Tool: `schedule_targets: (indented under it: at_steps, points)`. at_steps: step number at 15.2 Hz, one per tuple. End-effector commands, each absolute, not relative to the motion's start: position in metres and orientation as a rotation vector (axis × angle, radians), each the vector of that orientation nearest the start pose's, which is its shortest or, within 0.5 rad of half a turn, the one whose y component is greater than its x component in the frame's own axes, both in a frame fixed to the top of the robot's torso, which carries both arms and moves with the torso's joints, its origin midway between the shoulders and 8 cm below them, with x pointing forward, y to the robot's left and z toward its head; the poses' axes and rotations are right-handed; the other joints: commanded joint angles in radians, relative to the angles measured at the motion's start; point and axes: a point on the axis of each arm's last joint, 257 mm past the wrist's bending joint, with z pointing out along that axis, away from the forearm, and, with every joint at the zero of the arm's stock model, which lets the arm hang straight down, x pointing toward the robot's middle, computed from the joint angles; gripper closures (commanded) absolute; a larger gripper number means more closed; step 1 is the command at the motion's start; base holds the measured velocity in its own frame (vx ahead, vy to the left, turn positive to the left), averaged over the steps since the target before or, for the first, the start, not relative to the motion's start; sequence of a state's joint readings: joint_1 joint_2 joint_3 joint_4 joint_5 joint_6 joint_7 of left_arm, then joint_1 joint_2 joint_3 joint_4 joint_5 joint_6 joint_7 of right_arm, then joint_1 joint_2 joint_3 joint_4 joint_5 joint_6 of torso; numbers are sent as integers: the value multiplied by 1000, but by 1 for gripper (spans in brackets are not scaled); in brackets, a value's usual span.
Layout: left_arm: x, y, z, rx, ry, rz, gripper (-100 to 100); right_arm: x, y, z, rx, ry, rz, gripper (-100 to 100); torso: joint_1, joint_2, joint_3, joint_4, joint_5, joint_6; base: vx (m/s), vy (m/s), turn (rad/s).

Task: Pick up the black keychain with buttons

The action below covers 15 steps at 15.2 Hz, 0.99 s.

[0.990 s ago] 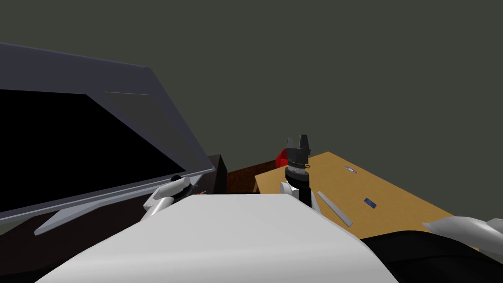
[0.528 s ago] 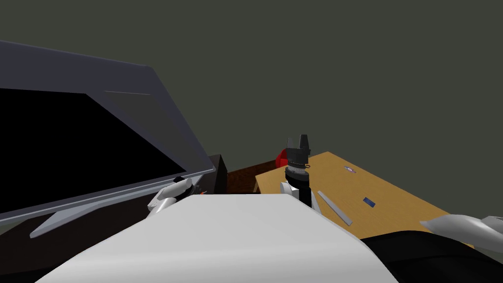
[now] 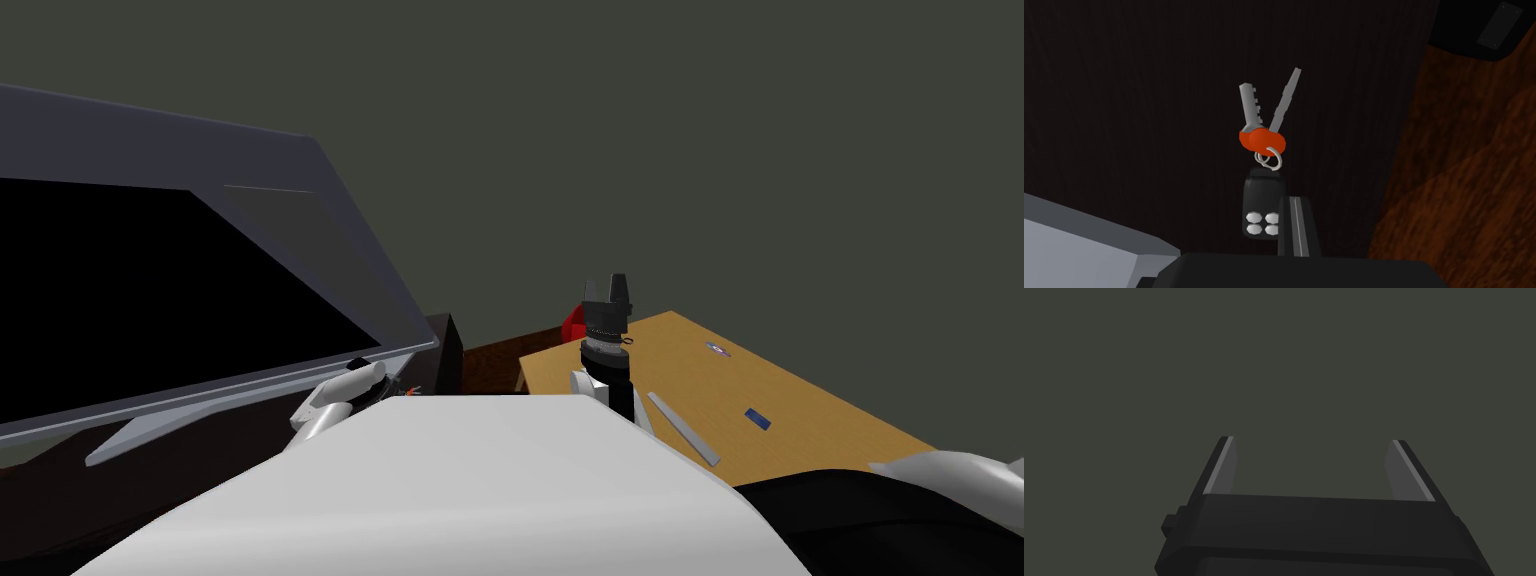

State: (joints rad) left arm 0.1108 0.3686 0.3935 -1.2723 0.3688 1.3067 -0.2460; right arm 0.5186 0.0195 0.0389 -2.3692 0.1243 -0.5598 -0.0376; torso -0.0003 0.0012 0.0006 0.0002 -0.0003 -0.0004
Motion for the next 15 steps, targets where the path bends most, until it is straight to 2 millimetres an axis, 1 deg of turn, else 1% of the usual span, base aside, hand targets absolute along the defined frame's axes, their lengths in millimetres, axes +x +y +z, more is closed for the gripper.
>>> schedule_targets:
  at_steps: [1,7,15]
  points:
    - [205,471,-518,-2467,1884,22,-100,316,-249,67,505,570,1318,0,0,0,0,0,0,0,2,-14,-10]
    - [205,472,-518,-2467,1883,23,-100,316,-249,67,505,570,1318,0,1,-1,0,0,0,0,1,1,-7]
    - [203,474,-518,-2469,1879,34,-100,316,-249,67,505,570,1318,0,1,0,0,0,0,0,-1,-15,6]
